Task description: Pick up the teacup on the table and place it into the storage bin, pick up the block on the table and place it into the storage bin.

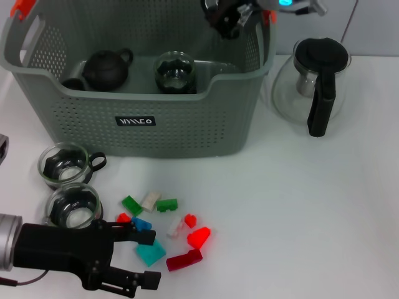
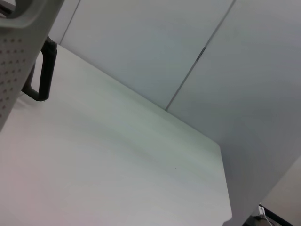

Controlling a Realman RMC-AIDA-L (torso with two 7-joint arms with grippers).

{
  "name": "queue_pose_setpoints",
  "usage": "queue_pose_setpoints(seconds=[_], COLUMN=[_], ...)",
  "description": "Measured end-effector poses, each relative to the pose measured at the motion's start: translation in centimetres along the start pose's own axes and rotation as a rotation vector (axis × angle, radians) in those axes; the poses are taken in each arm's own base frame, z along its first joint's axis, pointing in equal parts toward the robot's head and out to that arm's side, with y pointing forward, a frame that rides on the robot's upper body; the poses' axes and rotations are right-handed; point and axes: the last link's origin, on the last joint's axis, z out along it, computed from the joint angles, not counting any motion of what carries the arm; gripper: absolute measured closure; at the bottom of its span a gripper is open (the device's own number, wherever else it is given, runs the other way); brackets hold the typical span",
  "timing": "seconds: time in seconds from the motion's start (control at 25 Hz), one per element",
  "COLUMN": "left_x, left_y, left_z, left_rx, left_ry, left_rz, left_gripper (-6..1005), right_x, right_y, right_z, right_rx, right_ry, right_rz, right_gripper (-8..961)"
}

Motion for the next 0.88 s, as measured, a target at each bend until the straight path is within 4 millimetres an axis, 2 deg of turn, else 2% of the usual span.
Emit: queue_pose_setpoints(seconds=[0.2,0.88], left_x=[0.0,-0.1], left_y=[-0.1,-0.2], left_z=[0.1,0.2], left_rx=[0.006,0.011], left_ry=[-0.003,-0.006], left_rz=[0.002,0.006], left_gripper=[83,83], right_x=[0.6,1.2], right_y=[0.9,2.3], right_z=[1.0,1.5], right_rx=[-0.021,-0.108], right_ry=[0.002,0.043], right_rz=[0.011,0.057], right_gripper=[898,898])
